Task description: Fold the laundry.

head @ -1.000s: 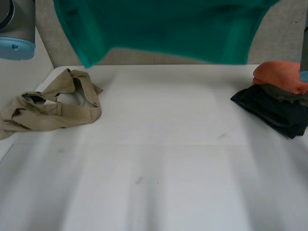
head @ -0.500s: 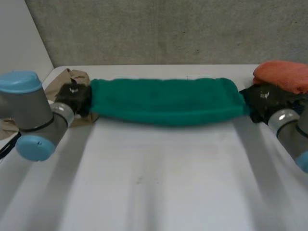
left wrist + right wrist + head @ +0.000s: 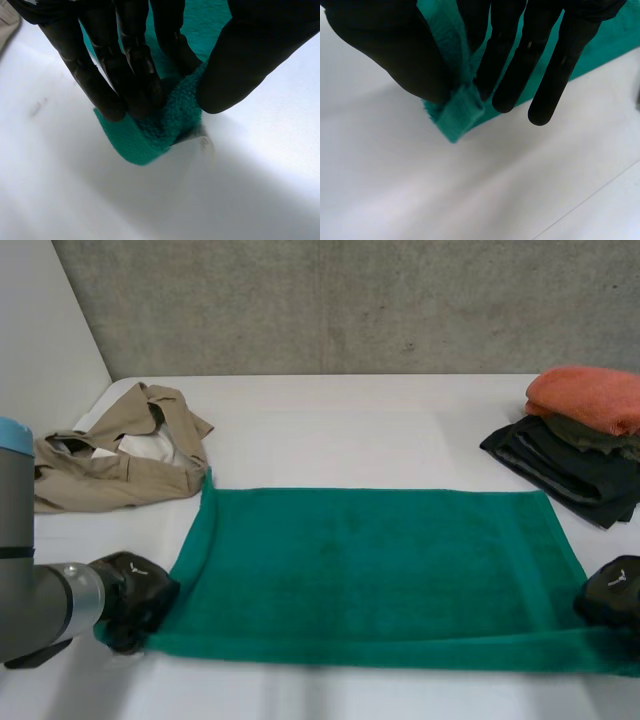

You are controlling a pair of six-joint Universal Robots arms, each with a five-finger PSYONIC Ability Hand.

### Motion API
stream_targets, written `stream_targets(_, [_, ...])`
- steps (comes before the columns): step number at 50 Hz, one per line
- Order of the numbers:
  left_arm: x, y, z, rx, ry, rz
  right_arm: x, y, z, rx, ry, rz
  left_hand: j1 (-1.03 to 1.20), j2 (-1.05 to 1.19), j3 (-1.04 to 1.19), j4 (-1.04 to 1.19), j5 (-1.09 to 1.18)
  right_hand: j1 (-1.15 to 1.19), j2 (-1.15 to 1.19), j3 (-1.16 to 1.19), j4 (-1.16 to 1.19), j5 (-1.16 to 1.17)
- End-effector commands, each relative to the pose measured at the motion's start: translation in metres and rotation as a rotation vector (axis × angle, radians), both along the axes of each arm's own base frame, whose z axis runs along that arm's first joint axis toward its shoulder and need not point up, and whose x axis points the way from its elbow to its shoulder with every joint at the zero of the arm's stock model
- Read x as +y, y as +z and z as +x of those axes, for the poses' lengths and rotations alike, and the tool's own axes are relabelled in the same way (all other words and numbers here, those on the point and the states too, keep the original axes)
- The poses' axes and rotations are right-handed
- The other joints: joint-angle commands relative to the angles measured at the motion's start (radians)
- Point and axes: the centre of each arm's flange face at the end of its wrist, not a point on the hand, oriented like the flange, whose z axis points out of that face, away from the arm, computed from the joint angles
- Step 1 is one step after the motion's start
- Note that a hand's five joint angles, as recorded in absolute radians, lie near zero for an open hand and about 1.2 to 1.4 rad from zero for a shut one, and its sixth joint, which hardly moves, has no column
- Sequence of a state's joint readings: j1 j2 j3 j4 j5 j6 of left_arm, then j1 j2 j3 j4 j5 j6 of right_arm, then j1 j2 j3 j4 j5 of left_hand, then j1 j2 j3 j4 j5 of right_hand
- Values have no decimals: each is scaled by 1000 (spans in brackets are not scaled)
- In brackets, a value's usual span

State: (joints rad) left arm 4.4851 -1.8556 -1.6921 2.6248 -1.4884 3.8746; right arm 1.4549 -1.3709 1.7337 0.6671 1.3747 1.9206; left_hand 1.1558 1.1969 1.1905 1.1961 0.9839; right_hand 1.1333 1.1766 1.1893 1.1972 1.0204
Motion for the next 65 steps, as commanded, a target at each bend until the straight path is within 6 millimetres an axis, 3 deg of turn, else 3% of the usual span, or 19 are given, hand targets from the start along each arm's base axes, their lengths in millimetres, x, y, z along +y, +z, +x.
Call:
stream_targets(1, [-41, 4, -18, 56, -2, -164, -41, -8, 4, -93, -98, -163, 240, 199, 206, 200, 238, 263, 220, 207, 199, 201])
stream_targets(7, [-87, 13, -41, 184, 43, -328, -77, -13, 11, -197, -152, -316, 240, 199, 206, 200, 238, 263, 220, 207, 199, 201])
stream_targets(18, [-141, 13, -63, 211, 98, -482, -134, -28, 23, -235, -145, -562, 240, 199, 206, 200, 238, 263, 220, 207, 199, 201])
stream_targets(31, [-168, 0, -82, 232, 81, -538, -162, -48, 43, -239, -122, -683, 240, 199, 206, 200, 238, 263, 220, 207, 199, 201])
stream_targets(36, [-174, 5, -85, 247, 79, -580, -167, -45, 43, -243, -130, -719, 240, 199, 206, 200, 238, 263, 220, 207, 199, 201])
stream_targets(41, [-191, 45, -86, 314, 74, -744, -189, -10, 47, -299, -124, -904, 240, 199, 206, 200, 238, 263, 220, 207, 199, 201])
stream_targets(42, [-198, 73, -87, 354, 60, -854, -200, 14, 51, -344, -125, -1015, 240, 199, 206, 200, 238, 263, 220, 207, 199, 201])
stream_targets(45, [-204, 124, -85, 424, 58, -1033, -212, 56, 51, -418, -161, -1182, 240, 199, 206, 200, 238, 263, 220, 207, 199, 201])
stream_targets(46, [-204, 162, -77, 474, 78, -1158, -215, 86, 49, -468, -200, -1290, 240, 199, 206, 200, 238, 263, 220, 207, 199, 201])
stream_targets(48, [-201, 190, -71, 522, 95, -1247, -215, 113, 46, -514, -239, -1383, 240, 199, 206, 200, 238, 263, 220, 207, 199, 201])
stream_targets(49, [-197, 214, -65, 579, 109, -1320, -212, 136, 45, -558, -263, -1452, 240, 199, 206, 200, 238, 263, 220, 207, 199, 201])
stream_targets(51, [-191, 231, -63, 635, 109, -1362, -206, 150, 48, -590, -265, -1478, 240, 199, 206, 200, 238, 263, 220, 207, 199, 201])
stream_targets(53, [-185, 240, -62, 685, 103, -1372, -197, 157, 58, -611, -235, -1457, 240, 199, 206, 200, 238, 263, 220, 207, 199, 201])
stream_targets(55, [-183, 237, -63, 694, 97, -1346, -191, 154, 64, -615, -213, -1412, 240, 199, 206, 200, 238, 263, 220, 207, 199, 201])
stream_targets(65, [-172, 173, -55, 606, 139, -1108, -156, 105, 77, -590, -194, -1103, 240, 199, 206, 200, 238, 263, 220, 207, 199, 201])
